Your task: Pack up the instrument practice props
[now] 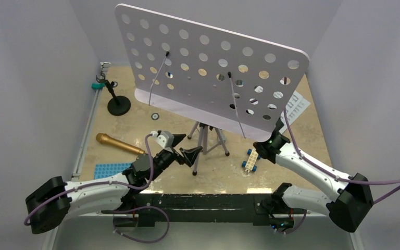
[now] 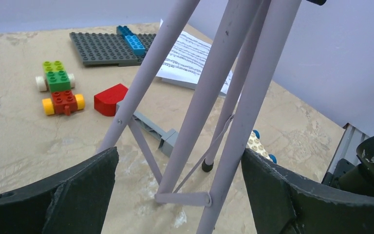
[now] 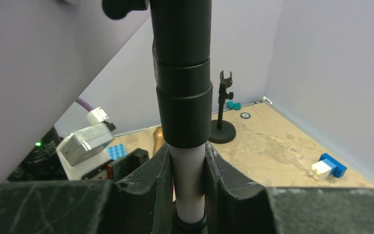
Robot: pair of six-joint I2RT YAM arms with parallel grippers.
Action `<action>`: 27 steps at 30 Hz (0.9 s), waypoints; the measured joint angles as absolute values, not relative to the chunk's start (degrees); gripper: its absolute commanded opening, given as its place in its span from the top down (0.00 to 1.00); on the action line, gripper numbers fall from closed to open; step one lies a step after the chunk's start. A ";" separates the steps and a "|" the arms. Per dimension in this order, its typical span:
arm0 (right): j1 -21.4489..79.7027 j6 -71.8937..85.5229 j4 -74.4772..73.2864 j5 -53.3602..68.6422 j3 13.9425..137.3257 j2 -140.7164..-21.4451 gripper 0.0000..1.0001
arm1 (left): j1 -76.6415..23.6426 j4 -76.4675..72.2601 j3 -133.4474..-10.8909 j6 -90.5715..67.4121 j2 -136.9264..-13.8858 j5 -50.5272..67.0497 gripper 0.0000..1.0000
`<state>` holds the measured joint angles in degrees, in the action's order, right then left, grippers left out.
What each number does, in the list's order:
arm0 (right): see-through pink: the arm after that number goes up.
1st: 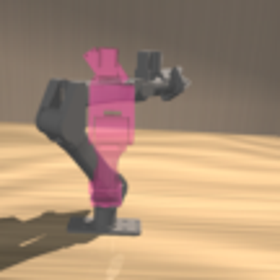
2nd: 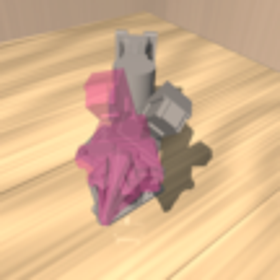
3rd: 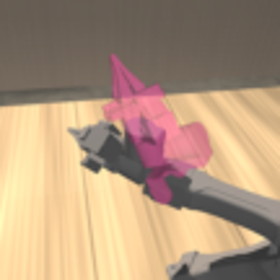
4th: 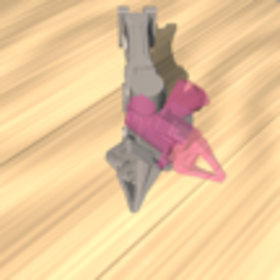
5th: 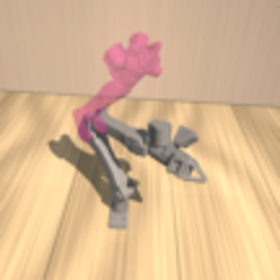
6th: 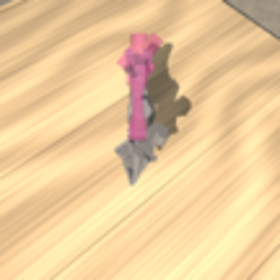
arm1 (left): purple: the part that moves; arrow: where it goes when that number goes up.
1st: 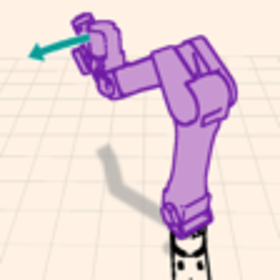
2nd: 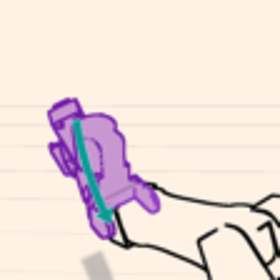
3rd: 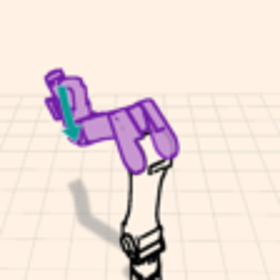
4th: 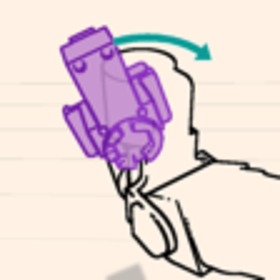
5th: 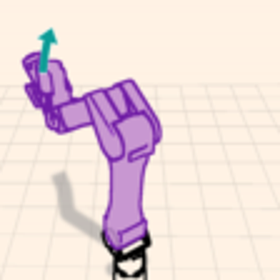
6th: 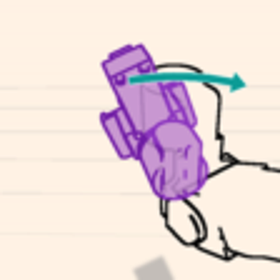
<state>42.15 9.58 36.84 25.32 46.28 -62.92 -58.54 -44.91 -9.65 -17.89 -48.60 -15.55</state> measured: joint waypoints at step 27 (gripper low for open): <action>40.05 15.88 33.41 28.27 42.52 -54.94 1.00 | -58.92 -59.18 -16.12 -13.69 -54.33 -10.00 0.00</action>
